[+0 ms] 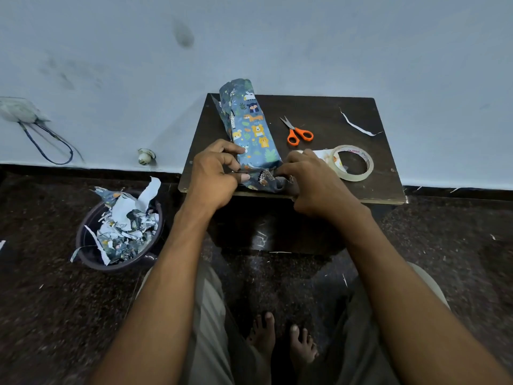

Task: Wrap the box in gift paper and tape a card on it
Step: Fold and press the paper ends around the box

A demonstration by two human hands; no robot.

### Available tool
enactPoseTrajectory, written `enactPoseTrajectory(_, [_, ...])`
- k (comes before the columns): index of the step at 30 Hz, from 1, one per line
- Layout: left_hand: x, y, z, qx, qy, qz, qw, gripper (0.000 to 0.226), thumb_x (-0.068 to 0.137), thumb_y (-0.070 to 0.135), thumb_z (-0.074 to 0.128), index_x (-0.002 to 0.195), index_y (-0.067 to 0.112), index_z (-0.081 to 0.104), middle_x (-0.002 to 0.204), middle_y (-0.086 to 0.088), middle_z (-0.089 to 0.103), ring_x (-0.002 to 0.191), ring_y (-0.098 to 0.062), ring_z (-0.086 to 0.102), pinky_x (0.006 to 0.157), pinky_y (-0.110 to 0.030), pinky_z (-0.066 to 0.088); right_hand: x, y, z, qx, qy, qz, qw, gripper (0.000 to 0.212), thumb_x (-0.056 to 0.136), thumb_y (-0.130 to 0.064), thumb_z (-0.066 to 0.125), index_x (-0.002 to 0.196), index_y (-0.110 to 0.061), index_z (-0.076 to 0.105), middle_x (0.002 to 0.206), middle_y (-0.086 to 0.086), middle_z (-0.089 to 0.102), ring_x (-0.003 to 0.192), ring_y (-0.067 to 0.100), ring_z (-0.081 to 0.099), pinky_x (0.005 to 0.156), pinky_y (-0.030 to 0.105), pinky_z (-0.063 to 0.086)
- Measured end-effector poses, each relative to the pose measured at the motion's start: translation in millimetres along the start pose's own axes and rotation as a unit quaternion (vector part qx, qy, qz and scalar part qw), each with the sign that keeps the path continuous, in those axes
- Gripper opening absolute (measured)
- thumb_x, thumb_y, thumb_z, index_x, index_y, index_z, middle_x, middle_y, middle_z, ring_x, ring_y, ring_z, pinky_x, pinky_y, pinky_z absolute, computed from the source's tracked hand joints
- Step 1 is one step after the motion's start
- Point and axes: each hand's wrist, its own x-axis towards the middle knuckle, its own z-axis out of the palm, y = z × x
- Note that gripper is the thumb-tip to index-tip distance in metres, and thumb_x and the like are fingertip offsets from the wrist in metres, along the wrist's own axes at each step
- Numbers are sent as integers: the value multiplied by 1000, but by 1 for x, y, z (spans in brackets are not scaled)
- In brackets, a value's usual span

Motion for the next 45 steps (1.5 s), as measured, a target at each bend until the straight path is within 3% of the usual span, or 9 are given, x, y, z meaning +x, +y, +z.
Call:
enactPoseTrajectory(7, [-8,-3,-4,63,-68,51,994,49,60,-14,79,69,33,67,136,4,53,125,-8,50,90,0,39,3,-8,8,-23,-8,37,999,46,87,-24,69,132,-34,67,108,5,41,110,29,42,74,34,32])
enactPoseTrajectory(12, [-12,2,-9,61,-136,33,988,47,62,-17,60,71,25,79,145,14,43,137,-6,35,104,-6,32,4,-12,10,-31,-32,71,996,52,82,-17,67,130,-38,67,118,8,40,116,30,40,86,38,41])
enactPoseTrajectory(16, [-15,1,-14,3,-179,32,983,29,65,5,54,70,16,81,151,12,42,144,-6,33,110,-16,28,3,-6,7,125,-87,126,980,52,77,-15,52,120,-33,74,116,11,46,112,27,41,93,38,43])
enactPoseTrajectory(22, [-20,16,17,60,68,-36,995,20,77,18,87,74,12,68,118,4,54,102,-5,55,80,-6,40,1,-12,8,304,36,234,923,9,93,-18,61,94,-11,66,91,4,66,84,18,59,65,29,41])
enactPoseTrajectory(25, [-25,23,28,56,153,-121,979,45,72,30,89,92,15,52,104,-3,53,90,-14,51,76,-16,39,3,-15,17,295,75,273,913,39,92,-44,69,104,-11,53,94,2,61,86,19,56,69,34,43])
enactPoseTrajectory(30, [-24,29,30,75,81,-298,948,67,69,42,90,110,11,48,96,0,50,90,-23,53,77,-36,51,7,-23,29,265,96,291,914,45,82,-39,79,104,-11,52,91,-1,57,91,20,54,68,33,40])
enactPoseTrajectory(34, [-17,28,33,75,52,-295,951,49,71,17,86,105,11,52,98,-2,54,93,-24,58,77,-33,52,8,-25,35,266,97,291,914,33,73,-17,78,97,-14,56,92,2,60,78,13,48,55,21,35])
enactPoseTrajectory(37, [-13,25,33,73,33,-296,952,43,69,12,83,100,13,54,99,-2,60,93,-22,62,71,-29,49,10,-23,37,285,105,289,908,30,67,-10,73,94,-13,60,89,4,64,84,22,57,61,32,45])
enactPoseTrajectory(45, [-17,27,35,71,23,-280,957,45,74,20,80,108,10,52,106,-5,60,98,-25,61,74,-32,49,6,-27,41,263,156,295,905,19,71,-24,68,85,-11,67,75,2,66,78,24,61,59,31,42])
